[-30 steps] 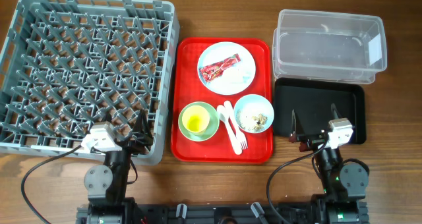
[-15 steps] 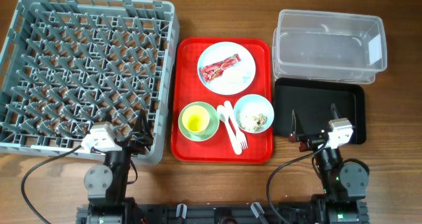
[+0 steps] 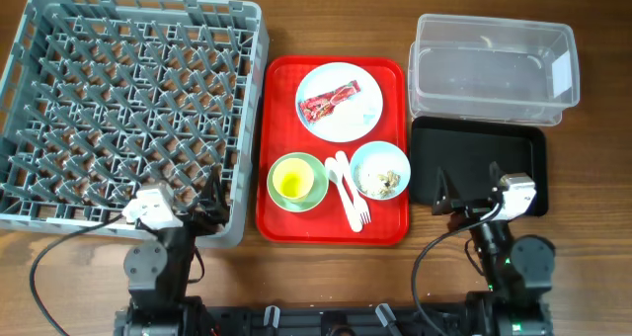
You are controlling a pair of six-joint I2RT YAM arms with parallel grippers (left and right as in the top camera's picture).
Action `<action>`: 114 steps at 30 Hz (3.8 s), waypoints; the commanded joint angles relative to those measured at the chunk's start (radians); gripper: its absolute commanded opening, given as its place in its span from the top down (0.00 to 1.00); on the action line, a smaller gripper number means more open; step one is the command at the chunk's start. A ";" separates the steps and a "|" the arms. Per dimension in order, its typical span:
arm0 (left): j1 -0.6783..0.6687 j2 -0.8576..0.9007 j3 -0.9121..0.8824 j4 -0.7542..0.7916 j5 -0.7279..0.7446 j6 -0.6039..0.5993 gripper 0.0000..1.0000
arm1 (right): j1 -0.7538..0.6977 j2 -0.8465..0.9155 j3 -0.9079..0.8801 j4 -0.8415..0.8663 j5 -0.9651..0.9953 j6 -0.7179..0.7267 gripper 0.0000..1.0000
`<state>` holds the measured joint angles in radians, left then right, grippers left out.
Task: Sort waste into correct bins and load items into the dishwasher rack
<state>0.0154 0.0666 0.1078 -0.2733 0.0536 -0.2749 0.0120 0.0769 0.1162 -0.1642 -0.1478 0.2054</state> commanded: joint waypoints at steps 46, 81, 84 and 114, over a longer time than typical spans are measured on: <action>0.004 0.589 0.519 -0.372 -0.022 0.005 0.00 | 0.460 1.930 1.273 -0.418 0.108 0.187 0.88; 0.004 0.589 0.519 -0.376 -0.022 0.005 0.00 | 0.469 1.829 1.550 -0.622 0.343 0.523 0.00; 0.004 0.589 0.519 -0.376 -0.021 0.005 0.00 | 0.468 1.931 1.648 -0.676 0.330 0.479 0.00; 0.004 0.589 0.519 -0.394 -0.022 0.005 0.00 | 0.446 2.095 1.668 -0.653 0.296 0.481 0.95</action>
<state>0.0154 0.6567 0.6071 -0.6697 0.0418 -0.2752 0.4808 2.2723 1.7718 -0.8124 0.1368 0.7609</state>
